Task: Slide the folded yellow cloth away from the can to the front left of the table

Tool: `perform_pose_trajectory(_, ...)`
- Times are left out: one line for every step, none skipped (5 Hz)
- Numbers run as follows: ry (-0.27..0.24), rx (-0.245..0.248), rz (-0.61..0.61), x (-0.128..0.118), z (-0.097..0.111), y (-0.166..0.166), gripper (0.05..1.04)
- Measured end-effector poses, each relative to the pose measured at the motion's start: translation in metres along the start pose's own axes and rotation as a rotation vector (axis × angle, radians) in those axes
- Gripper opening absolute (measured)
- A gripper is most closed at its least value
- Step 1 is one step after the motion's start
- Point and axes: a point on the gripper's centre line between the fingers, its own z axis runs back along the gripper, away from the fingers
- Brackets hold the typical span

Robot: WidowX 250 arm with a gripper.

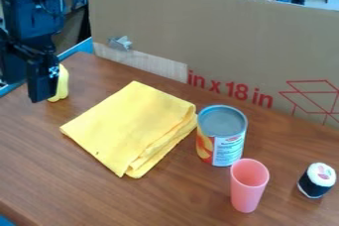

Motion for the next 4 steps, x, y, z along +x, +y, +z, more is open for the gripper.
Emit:
perform_pose_trajectory(0.014, -0.01, 0.002, 0.001, -0.005, -0.001, 1.003)
perform_pose_trajectory(0.012, -0.018, -0.077, 0.043, -0.022, -0.016, 1.003)
perform_pose_trajectory(-0.056, -0.042, -0.082, 0.078, -0.031, -0.02, 1.003)
perform_pose_trajectory(-0.157, -0.055, -0.057, 0.105, -0.043, -0.018, 1.003)
